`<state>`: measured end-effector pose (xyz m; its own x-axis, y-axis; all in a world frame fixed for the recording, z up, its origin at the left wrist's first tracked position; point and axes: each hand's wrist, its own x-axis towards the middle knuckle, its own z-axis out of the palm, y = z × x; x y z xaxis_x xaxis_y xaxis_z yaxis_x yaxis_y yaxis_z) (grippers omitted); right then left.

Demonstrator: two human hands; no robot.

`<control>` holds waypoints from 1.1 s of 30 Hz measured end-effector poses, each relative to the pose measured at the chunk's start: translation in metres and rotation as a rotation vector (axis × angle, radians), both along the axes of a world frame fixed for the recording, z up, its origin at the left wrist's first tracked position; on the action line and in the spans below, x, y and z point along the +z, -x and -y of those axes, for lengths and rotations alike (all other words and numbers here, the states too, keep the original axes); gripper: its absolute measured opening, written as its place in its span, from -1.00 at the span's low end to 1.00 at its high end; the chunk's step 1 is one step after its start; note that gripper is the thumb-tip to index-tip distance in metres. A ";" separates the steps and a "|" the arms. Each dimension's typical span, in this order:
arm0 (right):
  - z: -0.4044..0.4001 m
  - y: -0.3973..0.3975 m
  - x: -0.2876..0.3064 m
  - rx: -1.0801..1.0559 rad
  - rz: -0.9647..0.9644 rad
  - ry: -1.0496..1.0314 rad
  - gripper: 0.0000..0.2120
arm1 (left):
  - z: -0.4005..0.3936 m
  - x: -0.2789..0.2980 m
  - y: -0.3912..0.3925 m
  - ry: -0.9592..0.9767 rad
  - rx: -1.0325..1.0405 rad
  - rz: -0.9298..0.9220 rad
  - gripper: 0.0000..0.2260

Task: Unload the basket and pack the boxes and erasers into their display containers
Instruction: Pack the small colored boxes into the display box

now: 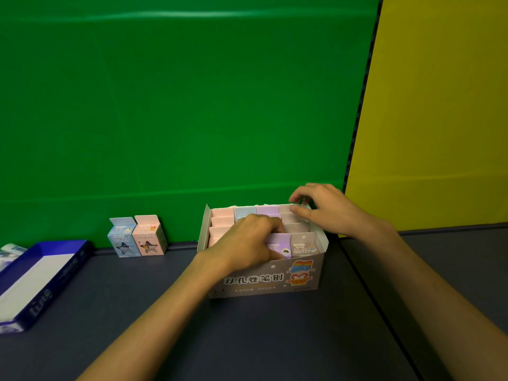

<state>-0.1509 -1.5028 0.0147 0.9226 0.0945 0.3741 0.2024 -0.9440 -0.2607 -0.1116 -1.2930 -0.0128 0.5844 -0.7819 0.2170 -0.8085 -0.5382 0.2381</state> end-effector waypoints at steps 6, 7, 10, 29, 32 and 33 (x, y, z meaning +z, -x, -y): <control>-0.006 0.001 0.002 -0.001 -0.014 -0.001 -0.79 | 0.003 0.004 -0.001 -0.071 0.056 0.114 -0.64; -0.006 0.002 0.003 -0.001 -0.015 -0.005 -0.79 | 0.003 0.004 -0.001 -0.085 0.070 0.139 -0.62; -0.010 0.003 0.005 -0.001 -0.013 -0.008 -0.79 | 0.002 0.003 -0.002 -0.081 0.078 0.147 -0.59; -0.114 -0.036 0.026 0.167 -0.004 0.059 -0.75 | -0.184 0.042 -0.051 0.123 0.519 0.137 -0.60; -0.143 -0.045 0.025 0.197 -0.014 0.066 -0.72 | -0.210 0.034 -0.056 0.046 0.586 0.171 -0.51; -0.153 -0.048 0.025 0.209 -0.019 0.073 -0.72 | -0.217 0.031 -0.057 0.013 0.603 0.185 -0.49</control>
